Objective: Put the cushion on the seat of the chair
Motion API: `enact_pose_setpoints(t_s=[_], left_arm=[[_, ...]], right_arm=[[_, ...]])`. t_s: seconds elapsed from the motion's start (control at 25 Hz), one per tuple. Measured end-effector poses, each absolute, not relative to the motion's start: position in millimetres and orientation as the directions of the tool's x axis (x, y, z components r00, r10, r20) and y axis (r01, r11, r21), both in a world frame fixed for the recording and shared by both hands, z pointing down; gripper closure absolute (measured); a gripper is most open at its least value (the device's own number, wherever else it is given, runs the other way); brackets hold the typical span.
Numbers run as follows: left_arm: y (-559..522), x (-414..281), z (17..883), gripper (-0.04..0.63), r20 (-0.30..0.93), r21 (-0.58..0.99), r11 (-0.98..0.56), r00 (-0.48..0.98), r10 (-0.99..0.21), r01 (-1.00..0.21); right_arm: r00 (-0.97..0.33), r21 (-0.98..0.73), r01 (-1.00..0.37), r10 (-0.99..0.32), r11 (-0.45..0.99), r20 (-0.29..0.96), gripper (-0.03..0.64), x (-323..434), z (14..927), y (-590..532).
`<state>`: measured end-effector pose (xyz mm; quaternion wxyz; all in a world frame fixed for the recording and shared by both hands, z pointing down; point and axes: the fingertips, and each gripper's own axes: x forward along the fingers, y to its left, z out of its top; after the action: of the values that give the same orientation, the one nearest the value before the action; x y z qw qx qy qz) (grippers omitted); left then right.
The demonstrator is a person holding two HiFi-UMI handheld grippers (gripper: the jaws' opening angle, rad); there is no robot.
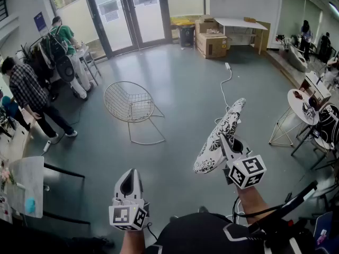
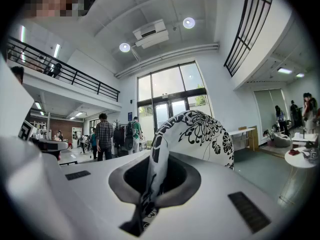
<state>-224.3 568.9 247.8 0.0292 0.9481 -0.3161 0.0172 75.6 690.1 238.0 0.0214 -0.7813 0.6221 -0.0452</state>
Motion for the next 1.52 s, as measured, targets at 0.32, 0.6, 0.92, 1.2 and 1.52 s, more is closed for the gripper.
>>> enact_pose_setpoints(t_s=[0.32, 0.6, 0.92, 1.2, 1.52], left_arm=[[571.8, -219.0, 245.7, 0.588, 0.046, 0.05, -0.821, 0.823, -0.567, -0.569], [571.2, -221.7, 248.3, 0.588, 0.059, 0.037, -0.823, 0.824, -0.564, -0.566], [563.4, -234.3, 248.0, 0.588, 0.063, 0.032, -0.828, 0.827, -0.558, -0.56], [546.1, -258.5, 251.5, 0.588, 0.054, 0.028, -0.842, 0.842, -0.536, -0.538], [524.5, -270.6, 264.4, 0.588, 0.057, 0.032, -0.859, 0.859, -0.509, -0.511]], right_arm=[[0.232, -0.068, -0.97, -0.971, -0.235, 0.052, 0.598, 78.2, 238.6, 689.0], [0.231, -0.052, -0.971, -0.972, -0.232, 0.036, 0.597, 76.7, 235.6, 688.5], [0.242, -0.066, -0.968, -0.97, -0.244, 0.039, 0.597, 73.7, 234.9, 675.0], [0.266, -0.058, -0.962, -0.963, -0.268, 0.043, 0.597, 52.7, 237.9, 659.6], [0.284, -0.047, -0.957, -0.957, -0.287, 0.059, 0.597, 35.6, 248.4, 643.8]])
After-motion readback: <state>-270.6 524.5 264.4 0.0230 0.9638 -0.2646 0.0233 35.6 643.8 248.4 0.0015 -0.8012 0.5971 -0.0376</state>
